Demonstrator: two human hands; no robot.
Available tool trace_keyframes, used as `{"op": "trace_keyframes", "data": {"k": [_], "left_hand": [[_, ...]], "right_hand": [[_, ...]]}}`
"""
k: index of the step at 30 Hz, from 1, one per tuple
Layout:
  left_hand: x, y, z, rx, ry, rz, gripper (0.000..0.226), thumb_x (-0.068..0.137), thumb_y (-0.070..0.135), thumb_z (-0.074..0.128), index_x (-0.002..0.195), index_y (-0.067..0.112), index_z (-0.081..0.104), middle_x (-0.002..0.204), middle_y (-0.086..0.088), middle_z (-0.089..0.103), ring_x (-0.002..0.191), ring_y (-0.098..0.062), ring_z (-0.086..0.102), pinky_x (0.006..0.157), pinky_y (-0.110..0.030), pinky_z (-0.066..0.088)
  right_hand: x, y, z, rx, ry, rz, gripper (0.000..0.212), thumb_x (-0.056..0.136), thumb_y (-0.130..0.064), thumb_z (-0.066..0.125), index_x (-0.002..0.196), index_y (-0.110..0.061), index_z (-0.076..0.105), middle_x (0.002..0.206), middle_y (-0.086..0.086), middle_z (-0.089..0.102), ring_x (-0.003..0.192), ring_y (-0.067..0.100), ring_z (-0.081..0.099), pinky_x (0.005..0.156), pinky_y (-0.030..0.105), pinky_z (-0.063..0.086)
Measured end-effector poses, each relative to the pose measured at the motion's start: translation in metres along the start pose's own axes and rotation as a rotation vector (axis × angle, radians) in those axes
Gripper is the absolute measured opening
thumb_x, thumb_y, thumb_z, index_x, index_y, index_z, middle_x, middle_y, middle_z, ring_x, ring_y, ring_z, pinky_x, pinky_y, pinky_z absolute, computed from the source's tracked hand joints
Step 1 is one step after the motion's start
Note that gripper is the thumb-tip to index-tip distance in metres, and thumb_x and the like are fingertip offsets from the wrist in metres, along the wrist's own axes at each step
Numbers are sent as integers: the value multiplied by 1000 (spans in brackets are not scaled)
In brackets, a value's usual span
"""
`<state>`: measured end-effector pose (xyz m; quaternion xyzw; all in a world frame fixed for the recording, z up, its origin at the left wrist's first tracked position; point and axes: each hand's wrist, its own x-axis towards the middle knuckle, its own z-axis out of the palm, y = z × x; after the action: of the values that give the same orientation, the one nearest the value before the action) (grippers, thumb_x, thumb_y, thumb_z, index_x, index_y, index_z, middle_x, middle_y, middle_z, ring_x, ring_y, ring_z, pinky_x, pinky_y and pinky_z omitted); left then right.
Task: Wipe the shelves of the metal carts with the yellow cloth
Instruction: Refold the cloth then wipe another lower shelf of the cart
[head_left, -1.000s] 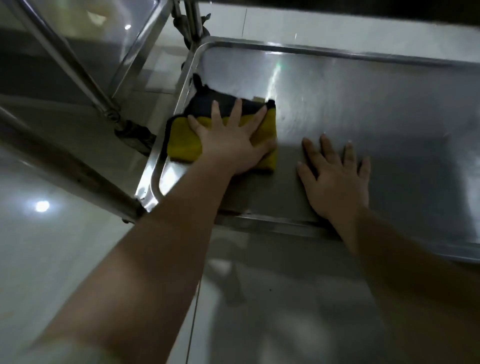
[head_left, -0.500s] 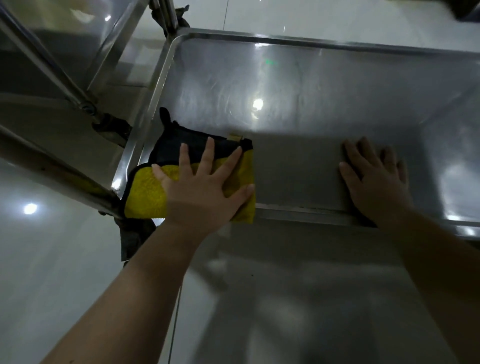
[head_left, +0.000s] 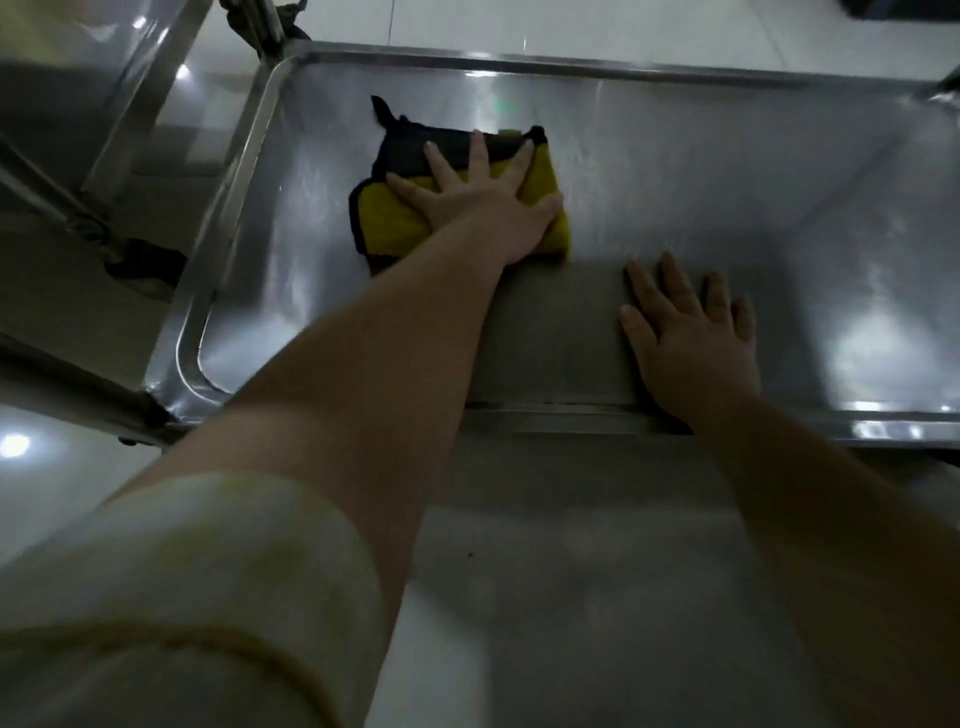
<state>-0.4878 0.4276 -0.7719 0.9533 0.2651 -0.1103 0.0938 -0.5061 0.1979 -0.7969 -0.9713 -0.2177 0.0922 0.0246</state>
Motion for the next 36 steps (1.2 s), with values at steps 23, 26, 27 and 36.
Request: {"op": "trace_keyframes", "data": {"k": [23,26,27,36], "left_hand": [[-85,15,36,31,35,132,71,86,82,10,148,55,-12,164,1,-17,146,-45,-19,100,-81,-11],[-123,-29,44,93,68,226,70,82,85,8,144,62,-13,164,10,-15,149,-35,-16,106,-77,-8],[-130,-54,42,94,95,210,70,80,86,7,143,64,-13,164,12,-13,150,-33,-14,107,-76,-7],[-137,-56,42,-19,98,-138,74,83,84,10,149,56,-9,165,2,-13,146,-46,-16,101,-81,-9]], "right_hand": [[-2,-13,0,15,1,11,54,102,-55,12,153,-48,-3,164,-12,-8,150,30,-11,120,52,-8],[-4,-8,0,33,0,-1,54,102,-56,14,153,-48,-2,164,-13,-7,151,28,-11,120,51,-8],[-5,-8,0,41,5,-3,55,102,-56,15,153,-48,-2,164,-13,-7,151,28,-11,120,50,-8],[-9,-24,2,33,12,0,55,102,-54,16,154,-45,1,165,-11,-5,150,32,-10,119,52,-9]]}}
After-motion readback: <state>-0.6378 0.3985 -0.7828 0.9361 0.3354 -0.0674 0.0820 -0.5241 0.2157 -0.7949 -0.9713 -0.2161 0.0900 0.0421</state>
